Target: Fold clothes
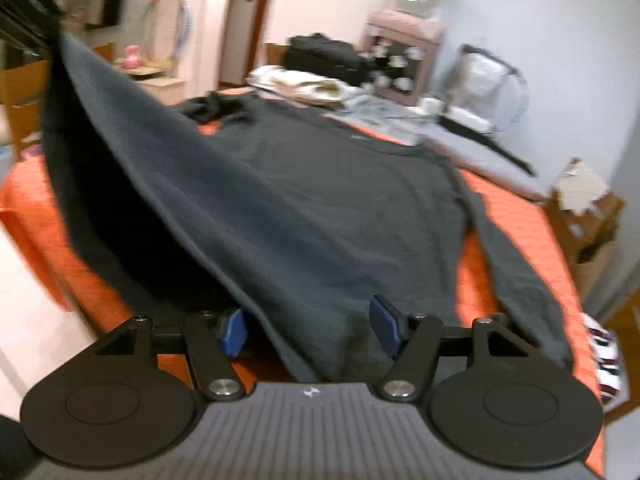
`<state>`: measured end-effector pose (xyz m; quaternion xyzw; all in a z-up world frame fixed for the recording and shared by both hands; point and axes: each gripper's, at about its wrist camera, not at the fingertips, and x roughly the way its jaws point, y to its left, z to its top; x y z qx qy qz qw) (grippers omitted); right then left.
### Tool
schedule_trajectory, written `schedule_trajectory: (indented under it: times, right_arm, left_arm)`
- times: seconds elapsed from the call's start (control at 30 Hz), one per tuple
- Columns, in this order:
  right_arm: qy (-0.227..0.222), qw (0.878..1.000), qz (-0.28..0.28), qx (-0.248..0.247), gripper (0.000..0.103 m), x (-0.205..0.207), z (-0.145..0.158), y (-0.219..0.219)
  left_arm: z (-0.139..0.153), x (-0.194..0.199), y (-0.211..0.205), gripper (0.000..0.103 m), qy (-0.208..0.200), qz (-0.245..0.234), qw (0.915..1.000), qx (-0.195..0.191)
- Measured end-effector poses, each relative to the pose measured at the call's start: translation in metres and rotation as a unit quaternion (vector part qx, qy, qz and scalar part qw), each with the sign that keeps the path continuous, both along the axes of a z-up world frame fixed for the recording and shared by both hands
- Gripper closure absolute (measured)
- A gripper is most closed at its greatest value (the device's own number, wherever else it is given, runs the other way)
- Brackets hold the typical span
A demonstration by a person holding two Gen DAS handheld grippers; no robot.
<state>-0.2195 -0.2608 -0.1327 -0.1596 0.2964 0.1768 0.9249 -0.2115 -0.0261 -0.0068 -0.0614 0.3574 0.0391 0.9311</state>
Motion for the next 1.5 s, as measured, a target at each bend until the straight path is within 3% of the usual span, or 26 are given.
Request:
schedule_trajectory:
  times: [0.33,0.4,0.43,0.5,0.57,0.73,0.87,1.03,1.23,1.5]
  right_arm:
    - [-0.031,0.996,-0.087,-0.019,0.034,0.004,-0.007,-0.046]
    - [-0.018,0.994,-0.103,-0.012,0.037,0.004,-0.008,-0.054]
    - [-0.015,0.994,-0.106,-0.007,0.041,0.004,-0.008,-0.058]
    - [-0.003,0.994,-0.105,0.010,0.080,0.006,-0.007,-0.066]
    - [0.006,0.995,-0.099,0.027,0.090,0.007,-0.004,-0.072]
    - [0.005,0.998,-0.066,0.013,0.088,0.000,0.000,-0.068]
    - [0.005,0.999,-0.039,-0.022,0.070,-0.005,-0.005,-0.057]
    - [0.008,0.996,-0.002,-0.085,0.065,-0.013,-0.015,-0.040]
    - [-0.014,0.985,0.034,-0.169,0.063,-0.027,-0.027,-0.024]
    - [-0.076,0.957,0.093,-0.263,0.062,-0.046,-0.026,-0.008]
  left_arm:
    - [0.008,-0.022,0.032,0.100,0.000,0.087,0.9962,-0.010]
    - [0.003,-0.026,0.037,0.100,0.006,0.094,0.9955,-0.003]
    - [-0.001,-0.027,0.038,0.100,0.011,0.096,0.9953,0.002]
    - [-0.008,-0.031,0.039,0.100,0.019,0.096,0.9952,0.010]
    - [-0.014,-0.033,0.038,0.100,0.025,0.093,0.9951,0.019]
    - [-0.030,-0.037,0.032,0.100,0.033,0.084,0.9950,0.043]
    - [-0.038,-0.037,0.031,0.100,0.038,0.080,0.9947,0.053]
    - [-0.047,-0.037,0.031,0.100,0.045,0.076,0.9942,0.061]
    - [-0.055,-0.034,0.032,0.099,0.056,0.071,0.9934,0.071]
    - [-0.064,-0.027,0.032,0.099,0.069,0.063,0.9930,0.072]
